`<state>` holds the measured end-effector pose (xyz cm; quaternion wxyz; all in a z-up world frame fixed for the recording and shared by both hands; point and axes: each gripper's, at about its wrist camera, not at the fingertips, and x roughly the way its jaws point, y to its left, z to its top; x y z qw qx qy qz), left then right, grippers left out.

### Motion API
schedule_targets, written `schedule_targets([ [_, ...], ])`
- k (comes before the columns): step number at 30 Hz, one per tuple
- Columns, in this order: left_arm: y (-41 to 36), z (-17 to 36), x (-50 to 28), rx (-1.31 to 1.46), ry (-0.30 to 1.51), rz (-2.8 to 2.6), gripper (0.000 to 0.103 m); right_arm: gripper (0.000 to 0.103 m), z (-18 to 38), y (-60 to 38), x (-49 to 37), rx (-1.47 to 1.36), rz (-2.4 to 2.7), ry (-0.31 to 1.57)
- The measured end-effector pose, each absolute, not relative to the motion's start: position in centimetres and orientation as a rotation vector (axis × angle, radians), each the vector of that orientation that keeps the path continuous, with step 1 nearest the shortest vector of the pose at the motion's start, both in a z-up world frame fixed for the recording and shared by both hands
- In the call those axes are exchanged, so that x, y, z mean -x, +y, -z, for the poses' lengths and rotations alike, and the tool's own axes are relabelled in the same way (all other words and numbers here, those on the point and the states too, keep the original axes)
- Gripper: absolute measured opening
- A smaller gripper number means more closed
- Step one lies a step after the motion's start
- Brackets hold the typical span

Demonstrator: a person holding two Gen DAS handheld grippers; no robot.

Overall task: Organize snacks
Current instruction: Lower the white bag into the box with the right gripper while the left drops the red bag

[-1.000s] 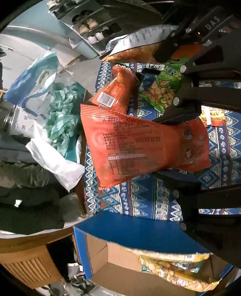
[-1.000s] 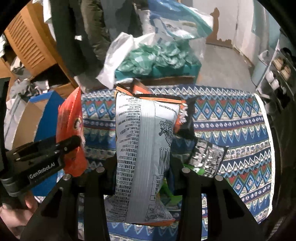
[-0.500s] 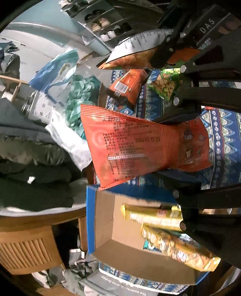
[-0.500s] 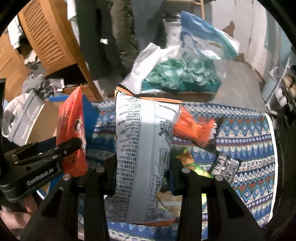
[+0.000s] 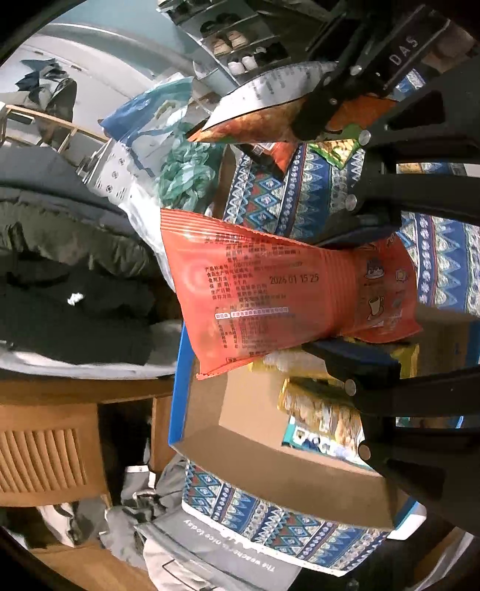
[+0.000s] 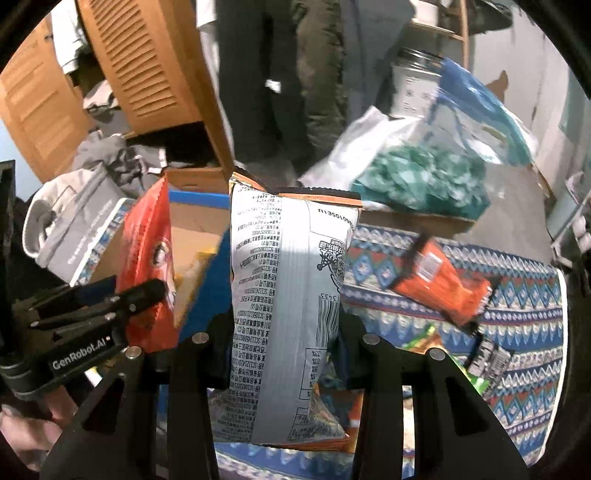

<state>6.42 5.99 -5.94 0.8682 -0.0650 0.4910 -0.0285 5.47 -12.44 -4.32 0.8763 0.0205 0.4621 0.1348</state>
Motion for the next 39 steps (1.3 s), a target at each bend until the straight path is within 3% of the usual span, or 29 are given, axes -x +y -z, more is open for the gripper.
schedule_targets([
  [18,15.3,6.3,-6.5,0.198,1.007,-0.056,0.047,0.039,5.3,-1.8,-8.5,-0.014,-0.419,1.012],
  [32,16.9,8.3,-7.1,0.198,1.059,-0.108,0.05,0.042,6.8,1.3,-9.9,-0.046,-0.484,1.048],
  [34,17.1,8.1,-7.0,0.192,1.046,-0.122,0.055,0.048,6.7,1.5,-10.0,-0.054,-0.489,1.047],
  [36,17.1,8.0,-6.9,0.18,1.044,-0.137,0.071,0.06,6.6,1.5,-9.9,-0.055,-0.484,1.035],
  [39,17.1,8.0,-6.8,0.165,1.046,-0.15,0.071,0.064,6.1,1.3,-9.8,-0.058,-0.478,1.019],
])
